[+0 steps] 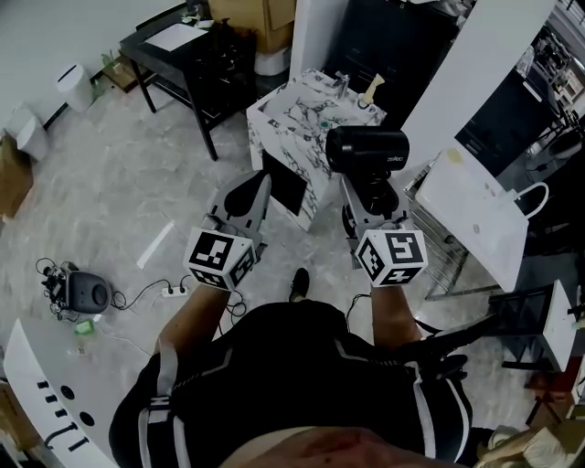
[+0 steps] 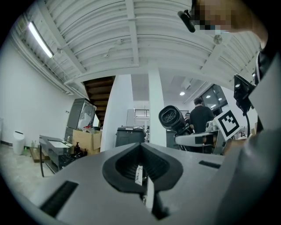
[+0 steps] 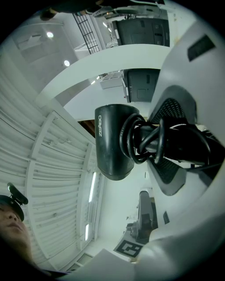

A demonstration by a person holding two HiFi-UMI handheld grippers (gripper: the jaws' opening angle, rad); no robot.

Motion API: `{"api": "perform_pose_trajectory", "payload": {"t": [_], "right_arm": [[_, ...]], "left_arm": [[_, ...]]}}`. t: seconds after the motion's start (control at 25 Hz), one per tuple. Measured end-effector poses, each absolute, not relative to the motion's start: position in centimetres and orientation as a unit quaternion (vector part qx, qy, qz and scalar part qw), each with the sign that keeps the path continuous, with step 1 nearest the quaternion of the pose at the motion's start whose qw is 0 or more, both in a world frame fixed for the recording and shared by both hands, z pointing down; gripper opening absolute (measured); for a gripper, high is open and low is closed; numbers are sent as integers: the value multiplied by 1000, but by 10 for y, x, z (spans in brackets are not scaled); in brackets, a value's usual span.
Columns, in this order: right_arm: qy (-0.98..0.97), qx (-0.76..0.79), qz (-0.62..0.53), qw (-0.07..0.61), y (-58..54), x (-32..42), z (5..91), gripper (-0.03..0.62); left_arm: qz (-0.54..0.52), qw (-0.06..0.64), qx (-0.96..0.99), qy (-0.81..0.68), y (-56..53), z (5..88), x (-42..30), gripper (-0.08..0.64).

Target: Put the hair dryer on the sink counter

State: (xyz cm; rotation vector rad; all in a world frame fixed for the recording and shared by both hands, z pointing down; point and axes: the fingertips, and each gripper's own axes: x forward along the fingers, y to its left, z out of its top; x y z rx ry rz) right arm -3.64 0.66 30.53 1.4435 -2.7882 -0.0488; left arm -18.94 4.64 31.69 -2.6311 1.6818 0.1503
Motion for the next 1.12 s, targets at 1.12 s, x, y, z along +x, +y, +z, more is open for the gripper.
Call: {"api": "perform_pose_trajectory", "payload": {"t": [1.12], "right_arm": [[-881,473,11,12,-192,11,330,247]], "left_arm": [[13,-7,-845,535,-182,331,-130,5]]}}
